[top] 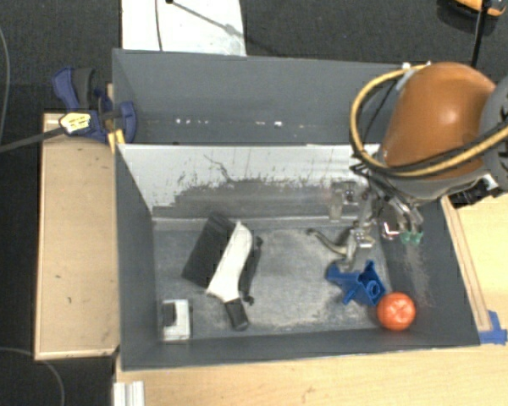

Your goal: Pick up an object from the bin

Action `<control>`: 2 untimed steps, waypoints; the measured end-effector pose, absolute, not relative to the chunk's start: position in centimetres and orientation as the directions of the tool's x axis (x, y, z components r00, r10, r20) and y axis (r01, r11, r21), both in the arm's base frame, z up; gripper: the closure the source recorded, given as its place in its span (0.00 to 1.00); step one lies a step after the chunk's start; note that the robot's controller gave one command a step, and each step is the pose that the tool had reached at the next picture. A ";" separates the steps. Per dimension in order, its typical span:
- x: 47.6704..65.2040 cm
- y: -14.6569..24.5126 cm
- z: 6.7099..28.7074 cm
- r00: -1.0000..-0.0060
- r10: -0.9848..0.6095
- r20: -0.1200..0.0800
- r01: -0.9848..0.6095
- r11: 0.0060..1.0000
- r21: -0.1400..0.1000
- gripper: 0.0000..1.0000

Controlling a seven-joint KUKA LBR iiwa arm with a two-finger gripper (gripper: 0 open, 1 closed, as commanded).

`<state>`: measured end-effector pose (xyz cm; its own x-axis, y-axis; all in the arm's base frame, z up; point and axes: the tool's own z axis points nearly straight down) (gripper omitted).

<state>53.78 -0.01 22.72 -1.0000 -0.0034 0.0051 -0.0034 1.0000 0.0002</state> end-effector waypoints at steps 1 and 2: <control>53.9 0.0 23.2 -1.000 -0.003 -0.003 -0.003 1.000 0.000 0.00; 53.7 -1.0 22.0 -0.982 -0.191 -0.004 -0.191 0.982 0.001 0.00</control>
Offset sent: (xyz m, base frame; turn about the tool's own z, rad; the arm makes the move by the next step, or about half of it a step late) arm -0.0089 -0.0475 -0.0417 -0.6783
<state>53.73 -1.01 22.05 -0.9817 -0.1905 -0.0039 -0.1905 0.9817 0.0007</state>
